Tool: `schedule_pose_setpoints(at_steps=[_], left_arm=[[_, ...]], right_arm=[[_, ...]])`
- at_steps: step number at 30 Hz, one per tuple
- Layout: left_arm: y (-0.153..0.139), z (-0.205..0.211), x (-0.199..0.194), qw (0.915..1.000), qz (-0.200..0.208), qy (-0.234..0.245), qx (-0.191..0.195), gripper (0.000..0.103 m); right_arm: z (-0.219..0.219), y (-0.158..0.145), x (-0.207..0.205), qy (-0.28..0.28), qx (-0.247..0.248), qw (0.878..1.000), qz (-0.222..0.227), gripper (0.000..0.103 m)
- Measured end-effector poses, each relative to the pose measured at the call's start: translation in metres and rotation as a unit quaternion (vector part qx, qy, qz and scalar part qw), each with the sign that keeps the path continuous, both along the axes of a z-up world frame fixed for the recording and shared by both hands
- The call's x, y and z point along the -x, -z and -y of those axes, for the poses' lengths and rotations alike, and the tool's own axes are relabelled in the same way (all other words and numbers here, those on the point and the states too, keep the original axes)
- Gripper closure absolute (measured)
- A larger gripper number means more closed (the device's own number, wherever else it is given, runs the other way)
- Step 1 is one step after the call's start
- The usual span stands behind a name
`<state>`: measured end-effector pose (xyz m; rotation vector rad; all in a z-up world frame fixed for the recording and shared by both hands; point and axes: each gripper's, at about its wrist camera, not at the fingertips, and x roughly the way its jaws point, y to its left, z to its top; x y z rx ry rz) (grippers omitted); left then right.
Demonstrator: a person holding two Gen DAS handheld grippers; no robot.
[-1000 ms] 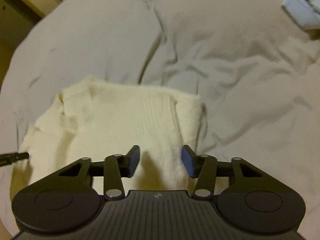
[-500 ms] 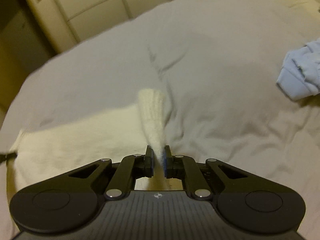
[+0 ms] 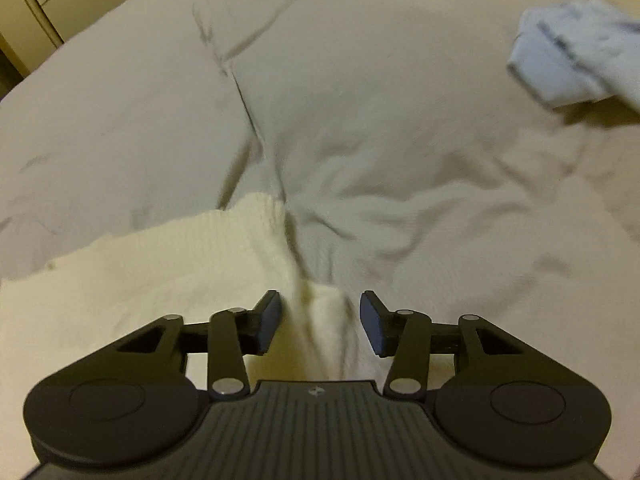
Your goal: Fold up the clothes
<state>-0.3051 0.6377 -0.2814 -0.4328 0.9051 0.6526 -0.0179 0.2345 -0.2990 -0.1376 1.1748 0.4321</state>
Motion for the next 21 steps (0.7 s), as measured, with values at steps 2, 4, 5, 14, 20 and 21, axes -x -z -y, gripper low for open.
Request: schedule_pose_setpoints(at_steps=[2, 4, 5, 14, 20, 21], left_arm=[[-0.014, 0.025, 0.013, 0.9982, 0.02, 0.055, 0.015, 0.092], [-0.014, 0.057, 0.025, 0.9927, 0.017, 0.116, 0.028, 0.094], [-0.01, 0.07, 0.031, 0.99, 0.011, 0.136, 0.034, 0.094], [0.037, 0.062, 0.064, 0.9942, -0.051, 0.088, 0.035, 0.099], [-0.002, 0.066, 0.083, 0.9976, -0.007, 0.06, 0.034, 0.098], [-0.006, 0.074, 0.083, 0.997, -0.002, 0.071, 0.033, 0.097]], right_arm=[[0.003, -0.017, 0.026, -0.019, -0.014, 1.0, 0.018, 0.058], [0.005, -0.024, 0.056, -0.049, -0.025, 0.998, 0.015, 0.058], [0.006, -0.026, 0.072, -0.065, -0.03, 0.997, 0.01, 0.058], [0.048, 0.021, 0.105, -0.023, 0.005, 0.998, -0.052, 0.08], [0.053, -0.017, 0.115, 0.01, -0.046, 0.999, -0.02, 0.068], [0.052, -0.017, 0.12, 0.009, -0.067, 0.997, -0.031, 0.067]])
